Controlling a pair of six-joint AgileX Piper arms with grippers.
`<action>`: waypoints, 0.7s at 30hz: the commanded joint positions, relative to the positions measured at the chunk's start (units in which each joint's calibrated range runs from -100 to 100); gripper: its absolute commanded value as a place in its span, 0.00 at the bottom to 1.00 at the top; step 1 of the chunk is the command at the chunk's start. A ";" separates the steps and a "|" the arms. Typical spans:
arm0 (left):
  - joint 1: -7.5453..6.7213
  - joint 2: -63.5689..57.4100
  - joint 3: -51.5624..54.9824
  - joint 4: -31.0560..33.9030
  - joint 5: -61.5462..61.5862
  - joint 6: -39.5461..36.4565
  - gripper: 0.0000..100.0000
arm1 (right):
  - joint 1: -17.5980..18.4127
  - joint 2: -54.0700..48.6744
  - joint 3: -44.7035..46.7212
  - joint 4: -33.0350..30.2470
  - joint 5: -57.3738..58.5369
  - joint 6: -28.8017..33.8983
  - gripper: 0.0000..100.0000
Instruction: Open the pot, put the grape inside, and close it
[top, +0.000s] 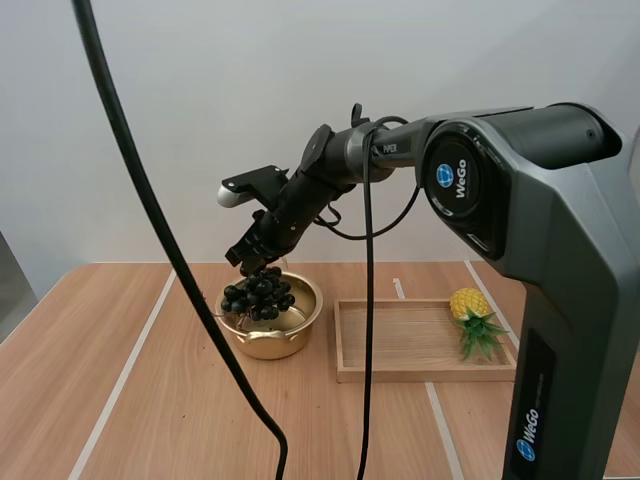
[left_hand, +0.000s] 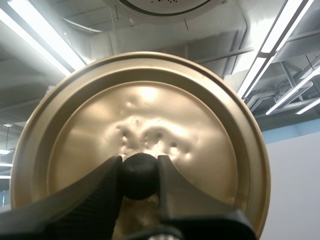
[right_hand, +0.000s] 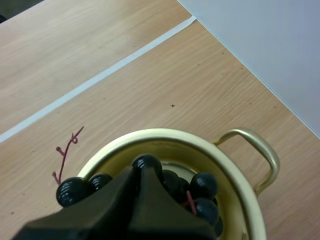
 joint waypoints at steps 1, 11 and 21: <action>0.02 0.00 -0.29 -0.20 -2.56 -0.21 0.00 | -0.36 -0.33 -0.34 -1.18 -1.60 0.14 0.00; 0.02 0.00 -0.29 -0.20 -2.56 -0.21 0.00 | -1.71 0.69 -0.24 -2.87 -0.66 0.33 0.00; 0.02 0.00 -0.29 -0.20 -2.56 -0.21 0.00 | -1.71 5.24 0.01 -3.40 1.90 1.31 0.00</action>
